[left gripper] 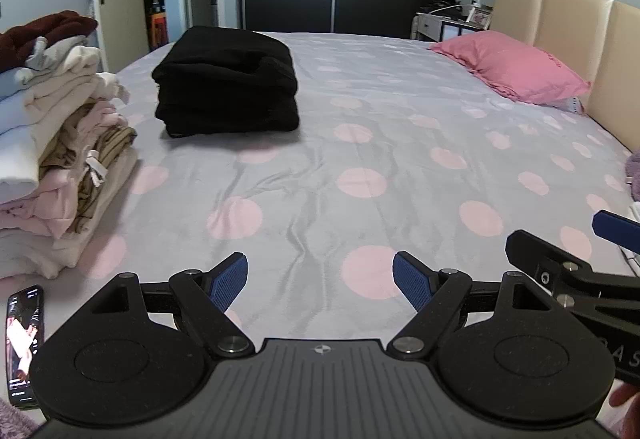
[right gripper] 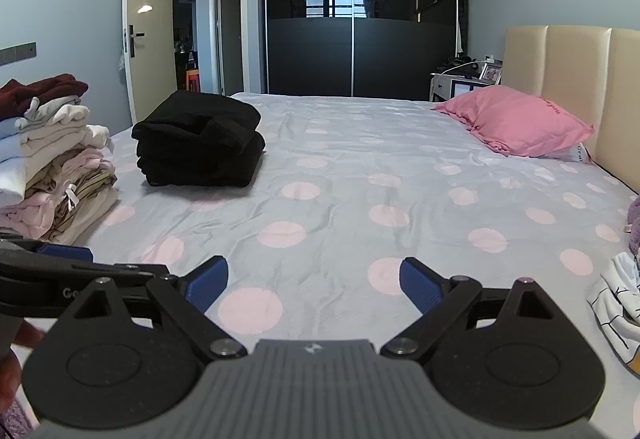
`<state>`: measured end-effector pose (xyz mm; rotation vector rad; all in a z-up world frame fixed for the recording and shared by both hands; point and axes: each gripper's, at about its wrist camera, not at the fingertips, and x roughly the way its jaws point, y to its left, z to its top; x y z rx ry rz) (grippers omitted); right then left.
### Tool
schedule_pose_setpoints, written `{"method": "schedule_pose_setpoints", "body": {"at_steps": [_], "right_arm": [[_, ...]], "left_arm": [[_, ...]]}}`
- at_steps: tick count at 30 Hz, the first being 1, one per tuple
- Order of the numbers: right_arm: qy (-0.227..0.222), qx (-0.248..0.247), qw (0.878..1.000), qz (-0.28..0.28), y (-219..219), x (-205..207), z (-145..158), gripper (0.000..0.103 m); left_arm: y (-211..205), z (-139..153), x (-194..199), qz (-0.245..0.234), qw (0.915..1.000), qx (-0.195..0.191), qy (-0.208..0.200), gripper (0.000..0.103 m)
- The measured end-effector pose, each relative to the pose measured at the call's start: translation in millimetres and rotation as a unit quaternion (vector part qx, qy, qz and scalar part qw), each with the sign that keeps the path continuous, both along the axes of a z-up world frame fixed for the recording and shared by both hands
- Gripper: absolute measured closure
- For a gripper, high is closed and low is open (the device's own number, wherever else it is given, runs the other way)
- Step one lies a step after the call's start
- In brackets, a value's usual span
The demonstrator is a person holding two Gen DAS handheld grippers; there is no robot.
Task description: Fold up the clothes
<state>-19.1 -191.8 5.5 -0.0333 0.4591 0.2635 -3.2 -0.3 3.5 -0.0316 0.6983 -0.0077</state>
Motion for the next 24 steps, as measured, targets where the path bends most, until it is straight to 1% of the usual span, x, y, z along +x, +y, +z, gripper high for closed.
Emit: {"method": "schedule_pose_setpoints", "body": {"at_steps": [4, 13, 24], "right_arm": [[0.003, 0.007, 1.000, 0.002, -0.5, -0.9, -0.2, 0.009], [0.001, 0.002, 1.000, 0.007, 2.1, -6.0, 0.3, 0.008], [0.004, 0.005, 1.000, 0.006, -1.2, -5.3, 5.9, 0.008]], "left_arm": [[-0.5, -1.3, -1.0, 0.000, 1.0000, -0.001, 0.002, 0.023], [-0.1, -0.2, -4.2, -0.003, 1.0000, 0.008, -0.004, 0.023], [-1.5, -2.7, -12.5, -0.003, 1.0000, 0.008, -0.005, 0.023]]}}
